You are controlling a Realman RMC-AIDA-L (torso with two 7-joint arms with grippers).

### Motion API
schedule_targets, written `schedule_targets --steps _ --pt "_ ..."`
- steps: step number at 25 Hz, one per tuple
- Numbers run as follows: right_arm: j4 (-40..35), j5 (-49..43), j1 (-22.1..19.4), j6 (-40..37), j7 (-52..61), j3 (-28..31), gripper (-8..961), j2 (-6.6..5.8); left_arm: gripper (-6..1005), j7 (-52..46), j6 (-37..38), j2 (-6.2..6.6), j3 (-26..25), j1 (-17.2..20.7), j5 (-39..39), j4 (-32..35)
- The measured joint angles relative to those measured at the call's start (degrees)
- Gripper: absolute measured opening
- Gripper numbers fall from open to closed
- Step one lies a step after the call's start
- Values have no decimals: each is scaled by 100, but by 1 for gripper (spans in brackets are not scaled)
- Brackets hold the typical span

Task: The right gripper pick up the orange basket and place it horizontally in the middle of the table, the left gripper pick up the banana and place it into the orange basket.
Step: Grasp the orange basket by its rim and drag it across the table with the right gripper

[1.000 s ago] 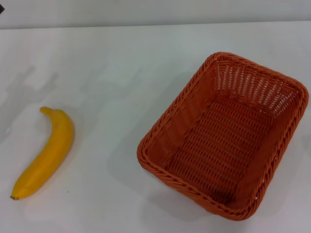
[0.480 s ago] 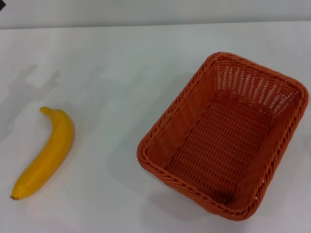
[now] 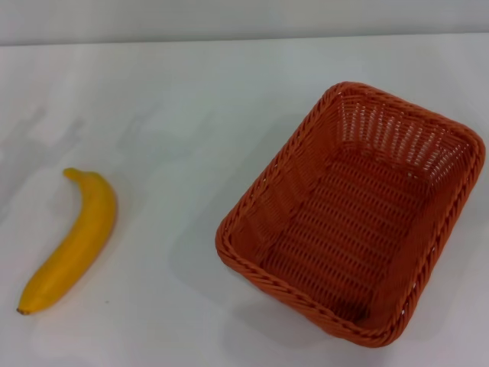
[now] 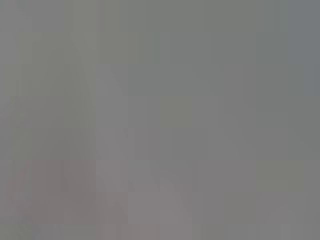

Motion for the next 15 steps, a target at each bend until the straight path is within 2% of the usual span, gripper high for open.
schedule_targets --steps 1,2,3,8,11,15 --pt "-209 -131 33 -19 196 -108 782 -24 875 42 -7 -4 0 15 -21 15" --pt "-753 -620 200 -24 704 -242 778 -60 875 78 -12 -7 -1 34 -34 31" --pt "-753 -620 200 -24 704 -242 775 -60 875 102 -18 -10 -1 54 -41 49" --pt "-1932 -2096 724 124 1942 -505 757 -88 876 221 -34 -19 -5 138 -63 138" --pt "-2369 -2972 1098 471 2696 -791 747 -248 876 285 -42 -26 -6 146 -78 187" --pt "-2586 -4070 1852 1231 3416 -1196 733 -447 876 330 -75 -26 -16 160 -109 289"
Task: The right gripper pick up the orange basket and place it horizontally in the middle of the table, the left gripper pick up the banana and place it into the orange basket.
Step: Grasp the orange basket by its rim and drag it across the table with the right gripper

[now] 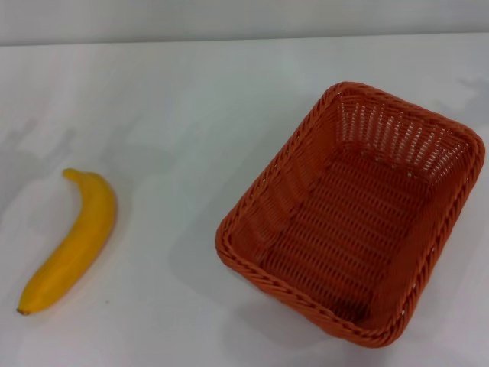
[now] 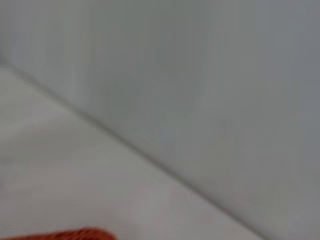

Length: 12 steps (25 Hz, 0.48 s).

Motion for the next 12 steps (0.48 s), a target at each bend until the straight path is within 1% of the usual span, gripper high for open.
schedule_targets --steps 1,4,5,6,10,12 --pt "-12 -263 185 143 145 -65 729 -22 876 25 0 4 -5 11 2 8" --pt "7 -1068 685 425 474 -224 719 -17 876 79 0 4 -7 28 5 14" --pt "101 -1584 1008 583 676 -423 717 3 876 111 -6 -1 -7 36 5 19" --pt "101 -1584 1008 583 676 -423 714 3 876 115 -11 -2 -7 36 6 20" --pt "503 -2328 1559 757 906 -814 705 72 876 118 -30 -4 3 30 25 22" --pt "807 -2574 1798 838 939 -879 727 98 876 119 -34 -3 12 41 32 43"
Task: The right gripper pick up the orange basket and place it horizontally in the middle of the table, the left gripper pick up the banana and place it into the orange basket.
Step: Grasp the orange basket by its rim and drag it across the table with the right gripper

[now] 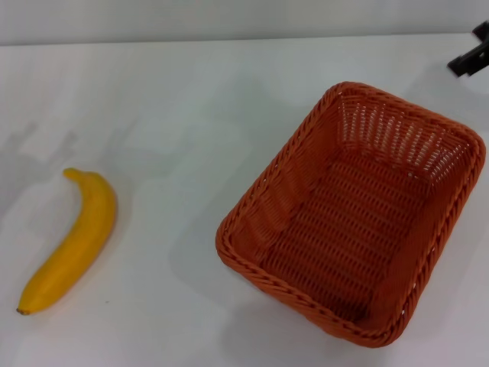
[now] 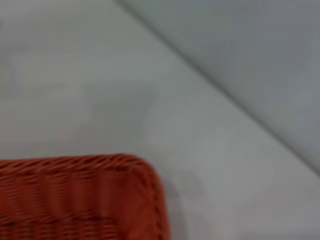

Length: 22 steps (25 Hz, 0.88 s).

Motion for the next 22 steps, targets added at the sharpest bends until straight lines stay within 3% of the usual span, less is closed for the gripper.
schedule_targets --steps 11,15,22 --pt "1543 -705 916 159 108 -365 849 160 876 16 -30 11 46 12 9 139" --pt "2028 -1040 1142 -165 153 -363 848 291 875 68 -100 12 52 -11 11 223" --pt "2482 -1249 1452 -516 206 -445 845 388 875 171 -114 12 56 -31 20 295"
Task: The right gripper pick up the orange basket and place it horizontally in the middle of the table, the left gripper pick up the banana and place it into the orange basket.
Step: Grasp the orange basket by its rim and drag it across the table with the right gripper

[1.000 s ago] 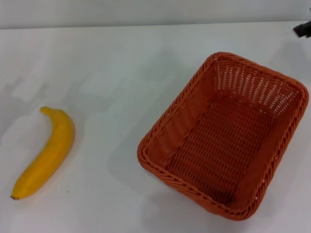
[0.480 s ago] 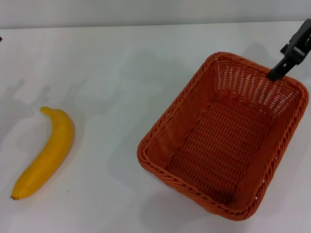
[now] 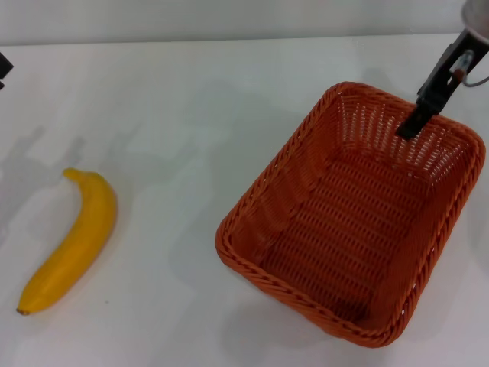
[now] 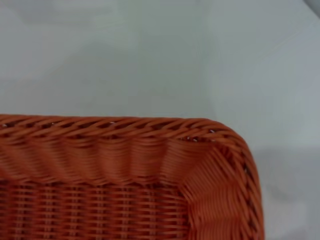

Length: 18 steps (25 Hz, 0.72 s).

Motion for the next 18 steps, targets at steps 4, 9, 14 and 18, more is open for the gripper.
schedule_targets --steps 4,9,14,18 --pt "451 -106 178 -236 -51 -180 843 67 876 13 0 0 2 -8 0 33" --pt "674 -226 244 -643 -12 -470 842 156 876 120 -11 0 4 -17 0 96" --pt "985 -293 349 -904 -20 -540 840 158 875 144 -48 6 4 -28 -5 131" --pt "1029 -337 382 -970 -25 -571 838 167 875 155 -50 2 -3 -30 -3 131"
